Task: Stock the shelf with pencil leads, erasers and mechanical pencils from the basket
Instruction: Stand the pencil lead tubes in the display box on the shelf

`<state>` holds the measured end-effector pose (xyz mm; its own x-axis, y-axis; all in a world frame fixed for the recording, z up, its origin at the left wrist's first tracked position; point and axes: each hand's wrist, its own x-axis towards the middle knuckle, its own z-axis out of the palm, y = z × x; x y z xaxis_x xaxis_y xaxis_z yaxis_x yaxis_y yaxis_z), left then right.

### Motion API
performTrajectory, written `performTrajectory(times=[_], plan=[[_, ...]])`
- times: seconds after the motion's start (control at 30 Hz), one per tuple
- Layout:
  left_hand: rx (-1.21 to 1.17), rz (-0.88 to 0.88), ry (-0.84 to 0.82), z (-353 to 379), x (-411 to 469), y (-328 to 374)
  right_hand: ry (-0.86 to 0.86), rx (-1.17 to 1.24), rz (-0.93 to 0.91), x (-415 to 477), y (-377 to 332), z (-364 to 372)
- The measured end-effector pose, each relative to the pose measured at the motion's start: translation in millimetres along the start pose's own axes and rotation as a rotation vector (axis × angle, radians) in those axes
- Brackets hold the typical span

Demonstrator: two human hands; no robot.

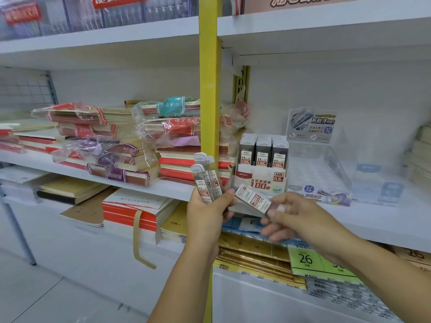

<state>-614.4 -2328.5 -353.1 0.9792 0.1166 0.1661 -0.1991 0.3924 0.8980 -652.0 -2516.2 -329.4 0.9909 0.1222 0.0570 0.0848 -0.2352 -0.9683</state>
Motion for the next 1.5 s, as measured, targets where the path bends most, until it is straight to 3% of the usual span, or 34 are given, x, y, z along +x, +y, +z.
performTrajectory(times=[0.1, 0.17, 0.33, 0.43, 0.7, 0.8, 0.9, 1.03, 1.2, 1.27, 1.5], plan=[[0.080, 0.001, -0.002, -2.4, 1.6, -0.9, 0.235, 0.011, -0.167, 6.8, -19.7, -12.1], [0.146, 0.012, -0.007, -3.5, 1.8, -2.3, 0.346, -0.111, -0.321, 13.9, -40.7, -19.2], [0.225, 0.019, -0.020, -8.2, 4.3, -1.1, 0.499, -0.398, -0.631, 41.8, -89.6, -30.0], [0.262, 0.038, -0.032, -11.9, 4.5, -0.4, 0.487, -0.641, -0.650, 59.1, -105.4, -28.6], [0.395, 0.081, -0.060, -17.1, 5.3, 1.0, 0.328, -0.891, -0.557, 100.9, -100.9, -12.1], [0.398, 0.071, -0.066, -18.8, 5.9, 1.0, 0.375, -1.118, -0.624, 110.0, -87.7, -9.8], [0.394, 0.066, -0.069, -19.3, 5.2, 1.3, 0.433, -1.187, -0.604, 109.1, -82.6, -10.8], [0.402, 0.082, -0.093, -18.8, 1.0, 2.9, 0.492, -1.033, -0.667, 85.1, -74.7, -3.7], [0.420, 0.081, -0.150, -12.9, -6.3, 5.9, 0.137, -0.431, -0.486, 43.6, -63.3, 17.7], [0.448, 0.090, -0.177, -10.3, -9.3, 6.4, 0.074, -0.286, -0.407, 38.1, -58.0, 21.2], [0.436, 0.041, -0.311, -7.9, -16.3, 6.2, 0.150, -0.077, -0.332, 32.6, -50.9, 13.7]])
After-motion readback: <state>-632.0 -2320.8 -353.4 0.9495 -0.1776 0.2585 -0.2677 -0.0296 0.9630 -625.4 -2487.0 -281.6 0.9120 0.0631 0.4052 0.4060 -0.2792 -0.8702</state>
